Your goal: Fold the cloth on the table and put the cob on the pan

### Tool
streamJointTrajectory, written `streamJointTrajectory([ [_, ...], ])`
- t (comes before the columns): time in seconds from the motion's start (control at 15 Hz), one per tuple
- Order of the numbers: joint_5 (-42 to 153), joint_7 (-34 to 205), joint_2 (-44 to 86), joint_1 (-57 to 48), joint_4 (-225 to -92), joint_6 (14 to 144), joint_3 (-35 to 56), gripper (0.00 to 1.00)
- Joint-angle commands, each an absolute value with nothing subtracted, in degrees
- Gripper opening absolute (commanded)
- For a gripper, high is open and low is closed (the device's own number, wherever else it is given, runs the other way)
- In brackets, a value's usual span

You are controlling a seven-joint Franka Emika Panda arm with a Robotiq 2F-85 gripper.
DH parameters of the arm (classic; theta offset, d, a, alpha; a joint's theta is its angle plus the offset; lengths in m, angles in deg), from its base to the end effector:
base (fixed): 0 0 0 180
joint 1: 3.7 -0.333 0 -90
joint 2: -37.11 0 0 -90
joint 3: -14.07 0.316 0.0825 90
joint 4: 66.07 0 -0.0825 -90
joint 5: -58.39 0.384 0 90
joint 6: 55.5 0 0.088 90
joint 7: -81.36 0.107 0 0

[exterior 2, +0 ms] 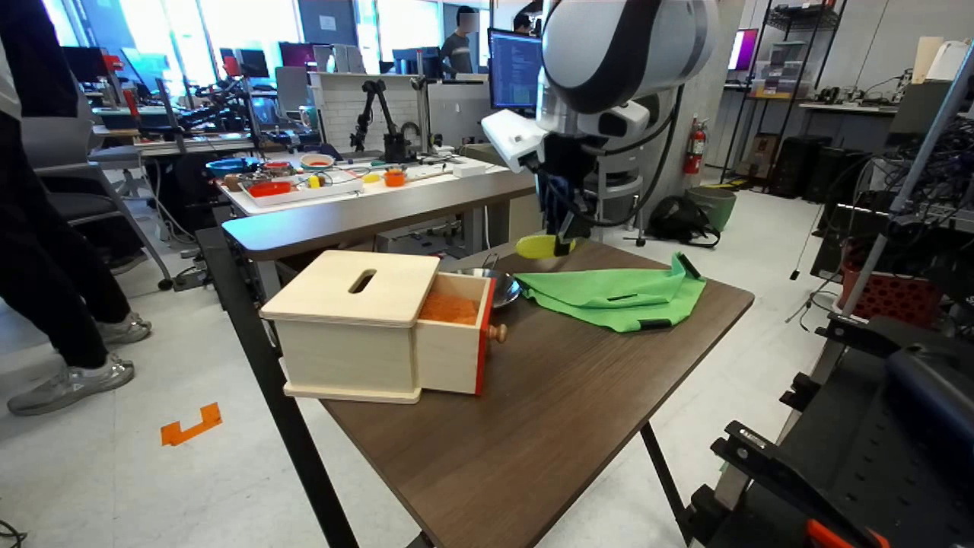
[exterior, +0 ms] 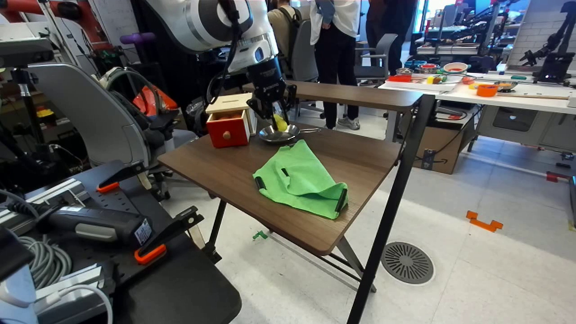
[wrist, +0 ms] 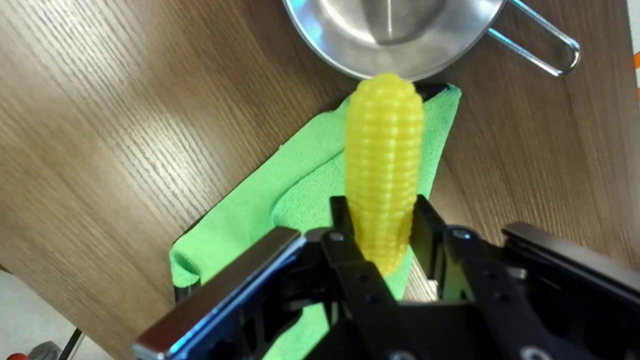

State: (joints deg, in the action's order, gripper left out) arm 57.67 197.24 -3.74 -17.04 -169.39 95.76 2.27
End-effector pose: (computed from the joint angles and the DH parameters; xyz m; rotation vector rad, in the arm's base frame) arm 0.6628 0.0286 0.1681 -1.7593 2.5310 -0.2914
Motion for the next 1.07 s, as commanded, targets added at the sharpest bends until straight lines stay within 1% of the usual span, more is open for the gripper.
streamJointTrajectory([
  [0.0, 57.5, 196.3, -9.4, -16.5, -160.9, 92.4, 3.7, 0.08],
  [0.6, 58.1, 195.9, -18.8, -16.3, -145.1, 85.6, 5.9, 0.08],
  [1.0, 57.9, 195.8, -23.8, -16.7, -137.8, 81.7, 6.8, 0.08],
])
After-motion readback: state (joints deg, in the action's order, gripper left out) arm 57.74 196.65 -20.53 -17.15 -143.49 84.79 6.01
